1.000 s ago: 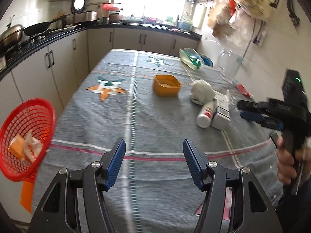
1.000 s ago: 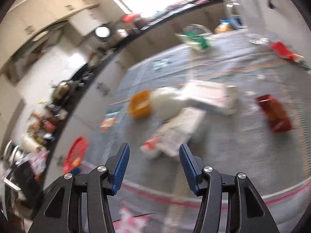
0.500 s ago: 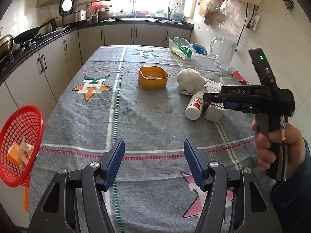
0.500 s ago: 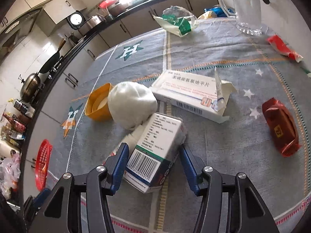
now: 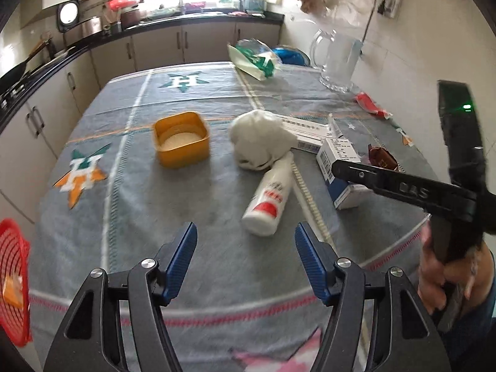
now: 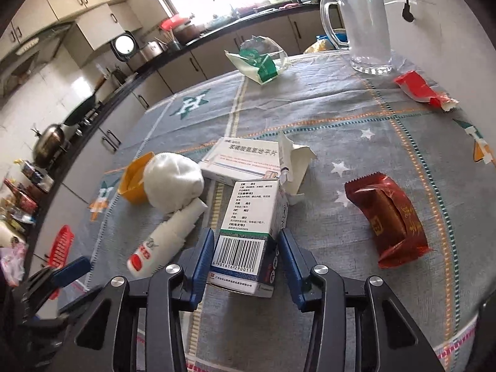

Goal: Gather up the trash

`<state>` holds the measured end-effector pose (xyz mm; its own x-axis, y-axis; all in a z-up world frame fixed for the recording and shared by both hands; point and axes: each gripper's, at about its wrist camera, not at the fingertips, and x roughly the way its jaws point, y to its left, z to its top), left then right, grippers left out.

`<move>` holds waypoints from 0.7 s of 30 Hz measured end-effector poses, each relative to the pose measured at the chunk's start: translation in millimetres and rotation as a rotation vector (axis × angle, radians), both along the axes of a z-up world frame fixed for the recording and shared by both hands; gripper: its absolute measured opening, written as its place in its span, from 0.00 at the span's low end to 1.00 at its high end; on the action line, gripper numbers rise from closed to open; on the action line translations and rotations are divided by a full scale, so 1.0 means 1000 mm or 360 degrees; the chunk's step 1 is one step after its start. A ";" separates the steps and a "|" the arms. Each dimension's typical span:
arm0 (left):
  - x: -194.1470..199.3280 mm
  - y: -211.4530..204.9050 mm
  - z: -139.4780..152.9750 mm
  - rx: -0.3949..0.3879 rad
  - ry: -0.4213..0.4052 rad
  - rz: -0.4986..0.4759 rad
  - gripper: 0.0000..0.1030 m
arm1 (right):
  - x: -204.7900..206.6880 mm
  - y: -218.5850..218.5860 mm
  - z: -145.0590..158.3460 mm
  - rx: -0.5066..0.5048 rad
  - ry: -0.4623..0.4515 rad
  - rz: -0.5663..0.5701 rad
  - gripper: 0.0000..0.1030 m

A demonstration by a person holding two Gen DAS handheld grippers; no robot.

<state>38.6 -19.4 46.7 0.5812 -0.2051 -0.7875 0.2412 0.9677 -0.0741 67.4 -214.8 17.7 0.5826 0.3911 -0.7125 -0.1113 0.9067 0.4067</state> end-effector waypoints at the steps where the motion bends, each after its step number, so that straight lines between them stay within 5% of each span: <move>1: 0.006 -0.004 -0.003 0.0015 0.0010 -0.0009 0.63 | 0.000 -0.001 0.001 0.0027 -0.0007 -0.0005 0.45; 7: 0.029 -0.028 -0.022 0.0086 0.0053 -0.0056 0.62 | -0.004 -0.004 0.005 0.0070 -0.0038 -0.0023 0.45; 12: 0.042 -0.034 -0.034 0.0088 0.0101 -0.0079 0.33 | -0.004 -0.008 0.006 0.0068 -0.0042 -0.0062 0.45; 21: 0.007 0.002 -0.031 -0.0051 0.0046 0.0022 0.29 | -0.006 0.005 0.008 0.0059 -0.0089 0.0047 0.45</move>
<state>45.8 -16.9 16.1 0.5613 -0.2225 -0.7971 0.2250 0.9679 -0.1118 61.3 -210.2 25.8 0.6089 0.4342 -0.6639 -0.1611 0.8872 0.4324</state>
